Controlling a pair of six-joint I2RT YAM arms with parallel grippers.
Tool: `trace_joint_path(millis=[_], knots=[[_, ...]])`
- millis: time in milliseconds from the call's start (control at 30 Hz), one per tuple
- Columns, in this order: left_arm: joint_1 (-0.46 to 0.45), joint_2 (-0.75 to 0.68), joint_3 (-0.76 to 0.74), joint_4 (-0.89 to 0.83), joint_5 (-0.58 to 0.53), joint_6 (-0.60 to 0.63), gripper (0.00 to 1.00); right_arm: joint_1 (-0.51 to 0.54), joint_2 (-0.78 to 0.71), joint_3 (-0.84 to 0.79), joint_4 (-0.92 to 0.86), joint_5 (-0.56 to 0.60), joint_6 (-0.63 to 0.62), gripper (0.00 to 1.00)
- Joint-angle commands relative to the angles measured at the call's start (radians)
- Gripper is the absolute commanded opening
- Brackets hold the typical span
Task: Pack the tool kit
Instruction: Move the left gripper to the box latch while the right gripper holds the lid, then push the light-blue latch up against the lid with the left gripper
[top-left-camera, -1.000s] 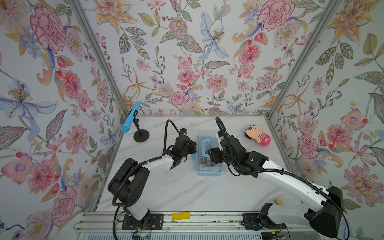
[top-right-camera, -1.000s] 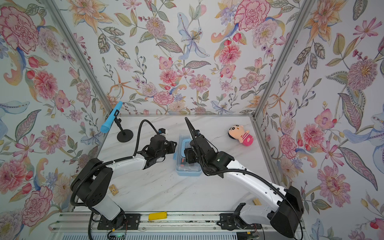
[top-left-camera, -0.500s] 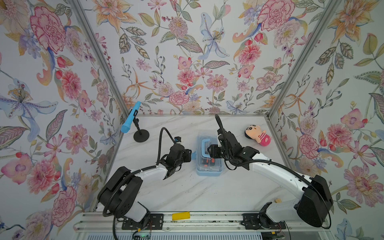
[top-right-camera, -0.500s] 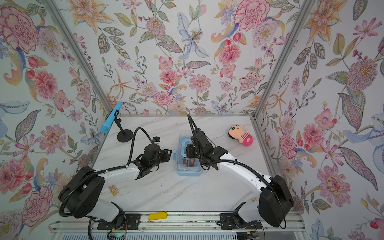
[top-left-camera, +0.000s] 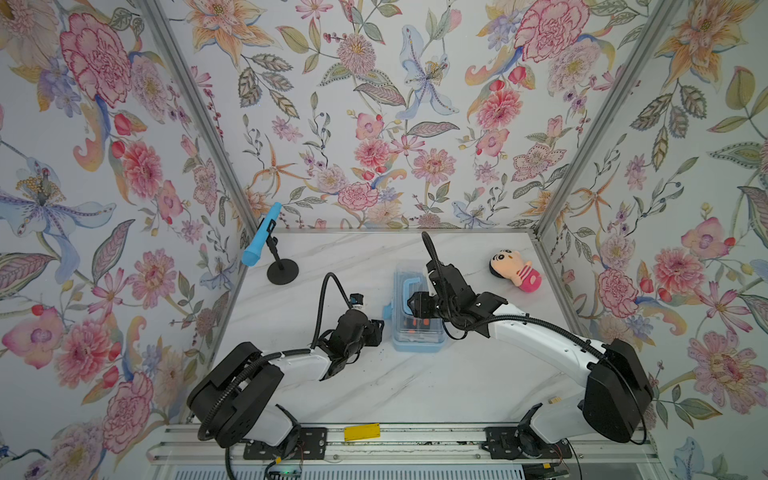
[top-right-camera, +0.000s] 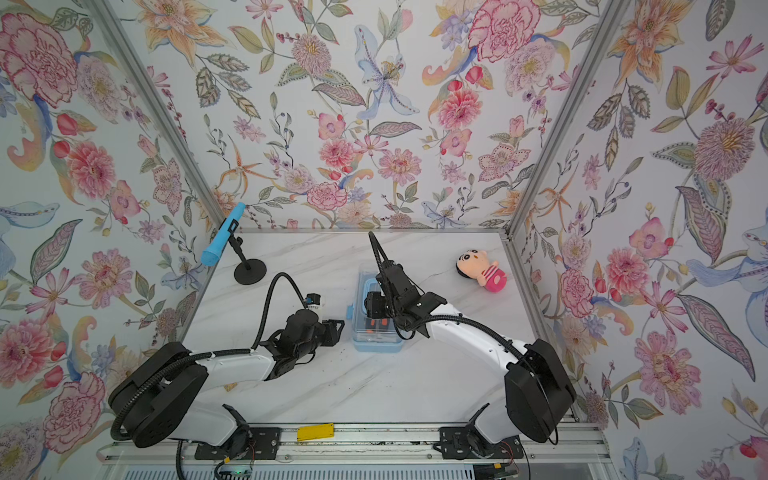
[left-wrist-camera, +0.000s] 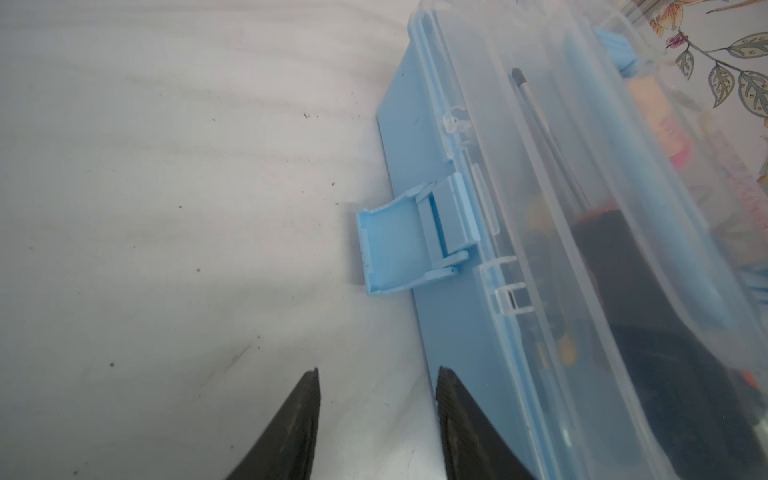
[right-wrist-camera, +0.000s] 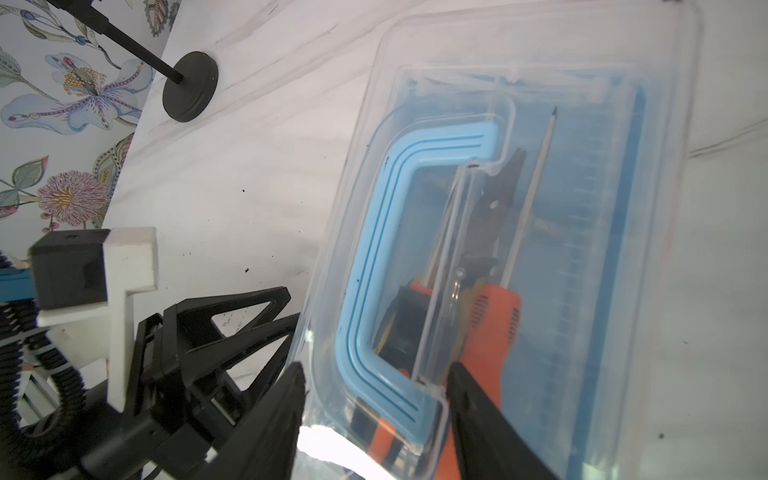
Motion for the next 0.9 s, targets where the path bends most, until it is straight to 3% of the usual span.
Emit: trace_joint_path(millis=[0, 500, 600, 733, 867], knots=[[-0.032, -0.025, -0.032, 0.048, -0.007, -0.006, 0.48, 0.014, -0.033, 0.007, -0.029, 0.024, 0.01, 0.57], [-0.186, 0.156, 0.05, 0.185, 0.035, -0.014, 0.46, -0.029, -0.059, -0.013, -0.027, 0.015, -0.017, 0.57], [-0.19, 0.133, 0.035, 0.164, -0.012, -0.01, 0.47, -0.036, -0.053, -0.013, -0.025, 0.013, -0.02, 0.57], [-0.183, 0.084, 0.058, -0.006, -0.144, 0.035, 0.48, -0.041, -0.041, -0.019, -0.02, 0.016, -0.03, 0.57], [-0.184, 0.095, 0.056, -0.01, -0.226, 0.083, 0.49, -0.053, -0.035, -0.046, 0.008, 0.008, -0.03, 0.57]])
